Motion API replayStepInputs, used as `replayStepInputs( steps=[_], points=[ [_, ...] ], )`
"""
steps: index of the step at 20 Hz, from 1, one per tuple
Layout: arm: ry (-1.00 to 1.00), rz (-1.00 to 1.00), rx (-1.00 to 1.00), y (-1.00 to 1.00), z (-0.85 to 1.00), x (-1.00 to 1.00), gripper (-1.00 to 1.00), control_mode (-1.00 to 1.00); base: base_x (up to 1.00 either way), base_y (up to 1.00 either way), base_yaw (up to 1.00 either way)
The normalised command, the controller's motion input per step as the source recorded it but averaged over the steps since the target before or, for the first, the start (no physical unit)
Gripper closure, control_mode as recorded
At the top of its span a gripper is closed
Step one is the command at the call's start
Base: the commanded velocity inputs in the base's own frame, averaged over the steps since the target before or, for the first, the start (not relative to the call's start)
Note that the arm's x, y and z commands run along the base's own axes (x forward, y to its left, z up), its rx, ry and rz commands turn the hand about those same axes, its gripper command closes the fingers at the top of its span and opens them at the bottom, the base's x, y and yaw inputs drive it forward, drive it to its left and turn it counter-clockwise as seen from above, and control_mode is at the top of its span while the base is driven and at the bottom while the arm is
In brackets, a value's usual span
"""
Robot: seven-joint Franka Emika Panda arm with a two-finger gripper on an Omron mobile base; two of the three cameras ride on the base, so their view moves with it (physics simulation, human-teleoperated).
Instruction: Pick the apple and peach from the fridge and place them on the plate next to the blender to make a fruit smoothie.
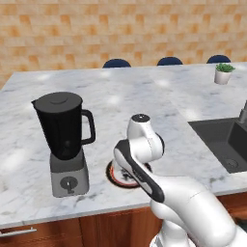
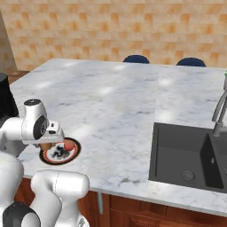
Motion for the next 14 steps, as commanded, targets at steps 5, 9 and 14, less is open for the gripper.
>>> replayStepInputs(
  steps=[5, 9, 14],
  points=[
    [-0.02, 0.0, -0.02, 0.07, -0.63, 0.62, 1.0, -1.0, 0.0, 0.0, 0.0],
    [-0.09, 0.0, 0.0, 0.03, -0.49, 0.82, 1.0, -1.0, 0.0, 0.0, 0.0],
    [-0.01, 0.0, -0.02, 0.17, -0.07, 0.27, -1.0, -1.0, 0.0, 0.0, 0.0]
  ],
)
